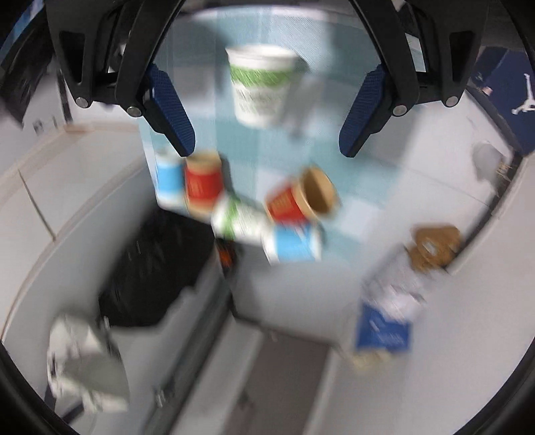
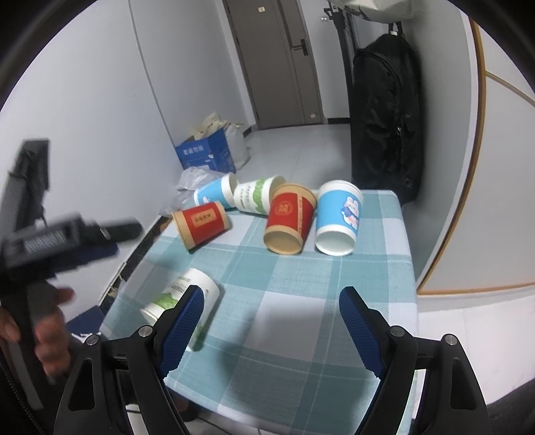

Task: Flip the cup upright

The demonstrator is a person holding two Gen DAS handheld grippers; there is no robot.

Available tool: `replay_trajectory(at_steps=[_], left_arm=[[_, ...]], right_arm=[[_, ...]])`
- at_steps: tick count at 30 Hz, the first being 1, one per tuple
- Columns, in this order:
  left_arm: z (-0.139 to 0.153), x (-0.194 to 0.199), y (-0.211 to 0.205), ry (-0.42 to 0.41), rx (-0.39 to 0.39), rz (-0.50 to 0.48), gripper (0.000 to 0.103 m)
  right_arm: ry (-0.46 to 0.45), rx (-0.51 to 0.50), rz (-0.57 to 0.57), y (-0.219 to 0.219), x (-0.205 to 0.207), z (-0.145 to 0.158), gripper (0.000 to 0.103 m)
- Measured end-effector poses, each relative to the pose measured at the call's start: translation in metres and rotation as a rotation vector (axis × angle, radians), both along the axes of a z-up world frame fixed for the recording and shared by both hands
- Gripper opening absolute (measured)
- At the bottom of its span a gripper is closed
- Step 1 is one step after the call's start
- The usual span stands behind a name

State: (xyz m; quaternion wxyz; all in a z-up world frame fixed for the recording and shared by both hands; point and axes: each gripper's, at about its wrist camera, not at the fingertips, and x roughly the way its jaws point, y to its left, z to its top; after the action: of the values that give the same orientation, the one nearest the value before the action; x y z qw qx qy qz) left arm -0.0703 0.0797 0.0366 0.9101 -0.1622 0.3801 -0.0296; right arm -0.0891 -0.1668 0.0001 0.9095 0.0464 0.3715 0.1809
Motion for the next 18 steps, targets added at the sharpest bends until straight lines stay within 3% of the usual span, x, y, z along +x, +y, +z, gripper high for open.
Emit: replay_trajectory(at_steps=[2,5,14,18], left_arm=[[0.017,-0.012,0.007,-0.082,0.027,0.035,0.085],[0.025,-0.018,0.01,-0.123,0.07,0.052,0.085],[-0.019,-0.011,0.017,-0.031,0.129,0.038,0.085],[-0.016,-0.014,0.024,-0.028,0.116,0.043,0.085]], right_arm=[[-0.019,0.005,0.028,0.004,-0.002,0.003,0.083],[-0.065,-0.002,0.099,0.014,-0.01,0.009,0.084],[-0.128,-0.062,0.271,0.055,-0.03,0.008,0.084],[-0.115,-0.106,0.304,0.066,-0.032,-0.001,0.08]])
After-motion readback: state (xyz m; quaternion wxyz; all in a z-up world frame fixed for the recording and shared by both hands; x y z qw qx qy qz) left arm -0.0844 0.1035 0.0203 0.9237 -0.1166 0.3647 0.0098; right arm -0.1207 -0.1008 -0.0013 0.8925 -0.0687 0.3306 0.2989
